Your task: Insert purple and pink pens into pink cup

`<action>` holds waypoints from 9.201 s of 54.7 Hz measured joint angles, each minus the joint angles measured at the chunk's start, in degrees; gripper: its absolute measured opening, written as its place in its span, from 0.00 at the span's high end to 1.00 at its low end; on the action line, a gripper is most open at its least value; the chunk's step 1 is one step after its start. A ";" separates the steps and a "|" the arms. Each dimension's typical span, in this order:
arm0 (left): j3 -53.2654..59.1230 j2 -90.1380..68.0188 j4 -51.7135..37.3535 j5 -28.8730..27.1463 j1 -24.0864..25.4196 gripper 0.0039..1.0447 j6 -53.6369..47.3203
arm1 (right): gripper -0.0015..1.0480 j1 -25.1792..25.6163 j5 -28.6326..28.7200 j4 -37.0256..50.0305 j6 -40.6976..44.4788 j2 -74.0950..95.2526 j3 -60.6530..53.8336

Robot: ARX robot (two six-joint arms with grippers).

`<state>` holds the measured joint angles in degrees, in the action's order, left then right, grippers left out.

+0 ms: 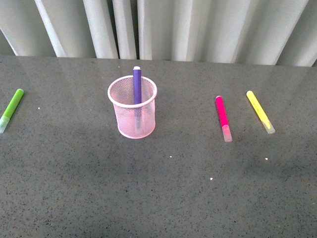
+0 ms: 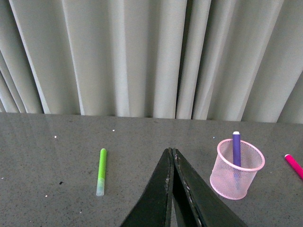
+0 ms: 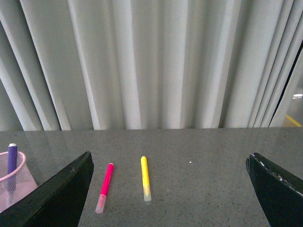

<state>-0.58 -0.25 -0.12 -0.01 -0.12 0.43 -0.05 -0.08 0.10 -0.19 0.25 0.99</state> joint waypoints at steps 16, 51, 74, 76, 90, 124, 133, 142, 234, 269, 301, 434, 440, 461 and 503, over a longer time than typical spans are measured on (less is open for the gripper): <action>0.00 0.02 0.04 0.00 0.00 0.47 0.00 | 0.07 -0.07 -0.50 -0.48 -0.24 0.35 0.17; 0.00 0.07 0.09 -0.04 0.00 0.06 -0.04 | 0.07 -3.30 0.59 4.02 -9.88 87.65 37.55; 0.00 0.07 0.09 -0.02 0.00 0.06 -0.02 | 0.07 -10.64 -2.51 -1.07 -11.34 113.96 62.69; 0.00 0.07 0.09 -0.02 0.00 0.06 -0.02 | 0.07 -10.93 -2.58 -1.36 -11.85 115.23 63.93; 0.00 0.07 0.09 -0.02 0.00 0.06 -0.02 | 0.07 -12.79 -2.56 -3.39 -14.25 122.01 70.88; 0.00 0.07 0.09 -0.02 0.00 0.06 -0.04 | 0.07 -14.34 -2.19 -7.39 -15.72 135.88 84.52; 0.00 0.07 0.09 -0.02 0.00 0.06 -0.04 | 0.07 -14.32 -1.92 -8.22 -15.72 138.46 86.88; 0.00 0.07 0.09 -0.04 0.00 0.06 -0.02 | 0.07 -14.32 -1.36 -8.76 -15.93 139.18 88.26; 0.00 0.07 0.09 -0.02 0.00 0.06 -0.04 | 0.89 -33.90 3.61 42.36 0.11 122.75 71.10; 0.00 0.07 0.09 -0.02 0.00 0.06 -0.04 | 0.89 -35.23 2.27 42.82 -0.48 130.66 75.23; 0.00 0.07 0.09 -0.02 0.00 0.06 -0.02 | 0.40 -35.32 1.16 42.16 -4.02 130.51 72.70; 0.00 0.07 0.09 -0.02 0.00 0.06 -0.04 | 0.97 -0.09 0.00 31.95 0.17 32.35 0.02; 0.00 0.07 0.09 -0.02 0.00 0.06 -0.02 | 0.97 -0.09 -0.02 27.43 0.17 27.50 0.00; 0.00 0.07 0.09 -0.02 0.00 0.06 -0.02 | 0.97 -0.09 -0.02 17.35 0.17 17.05 -0.02; 0.00 0.11 0.09 -0.02 0.00 0.06 -0.04 | 0.97 -0.09 -0.02 0.00 0.15 0.00 0.00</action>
<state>-0.58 -0.14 -0.03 -0.03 -0.12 0.38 -0.14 -0.10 0.10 -0.03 0.25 0.99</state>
